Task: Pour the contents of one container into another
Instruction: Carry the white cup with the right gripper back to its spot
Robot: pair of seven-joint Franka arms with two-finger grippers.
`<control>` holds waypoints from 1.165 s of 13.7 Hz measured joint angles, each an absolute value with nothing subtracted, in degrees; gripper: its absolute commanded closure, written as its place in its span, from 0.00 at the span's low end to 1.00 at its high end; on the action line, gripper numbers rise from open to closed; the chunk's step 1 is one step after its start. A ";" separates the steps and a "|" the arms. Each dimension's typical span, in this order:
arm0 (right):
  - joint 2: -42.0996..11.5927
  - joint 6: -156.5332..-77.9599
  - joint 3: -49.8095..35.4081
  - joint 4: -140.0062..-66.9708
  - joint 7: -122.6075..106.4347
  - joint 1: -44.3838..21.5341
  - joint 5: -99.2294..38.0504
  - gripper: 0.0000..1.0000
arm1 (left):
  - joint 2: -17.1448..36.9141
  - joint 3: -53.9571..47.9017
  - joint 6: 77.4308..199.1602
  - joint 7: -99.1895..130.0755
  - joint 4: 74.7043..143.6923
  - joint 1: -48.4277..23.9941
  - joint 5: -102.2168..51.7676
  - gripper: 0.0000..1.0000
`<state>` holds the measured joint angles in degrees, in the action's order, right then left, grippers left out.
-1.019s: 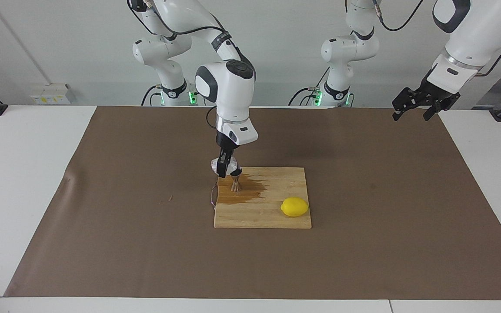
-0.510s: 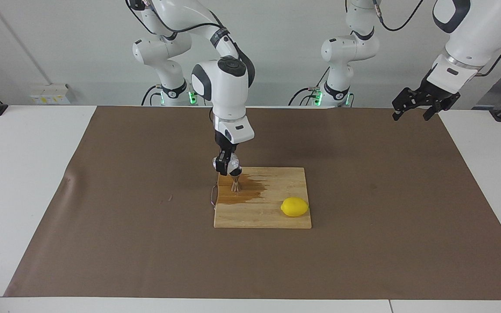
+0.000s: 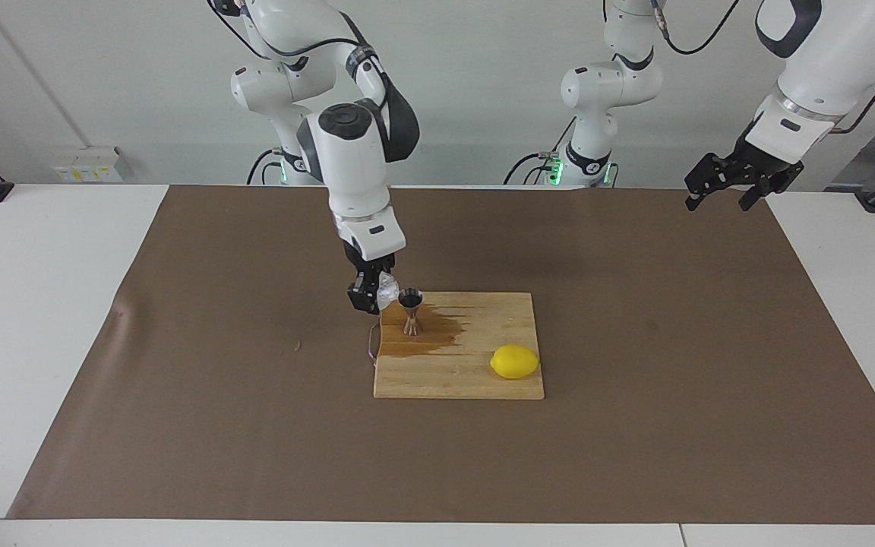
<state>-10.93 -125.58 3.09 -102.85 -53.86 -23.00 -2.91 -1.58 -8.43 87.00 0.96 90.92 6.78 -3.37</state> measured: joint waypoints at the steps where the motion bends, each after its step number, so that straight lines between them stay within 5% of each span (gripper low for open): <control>1: -10.49 -125.55 3.11 -102.93 -57.02 -21.19 -5.73 0.68 | -1.58 -8.43 87.00 0.96 90.92 6.78 -3.37 0.00; 16: -8.84 -125.46 3.35 -115.80 -100.88 -1.77 -49.76 0.67 | -1.58 -8.44 87.00 0.96 90.92 6.78 -3.37 0.00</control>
<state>-8.84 -125.46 3.35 -115.80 -100.88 -1.77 -49.76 -1.58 -8.44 87.00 0.96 90.92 6.78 -3.37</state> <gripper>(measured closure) 0.515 0.000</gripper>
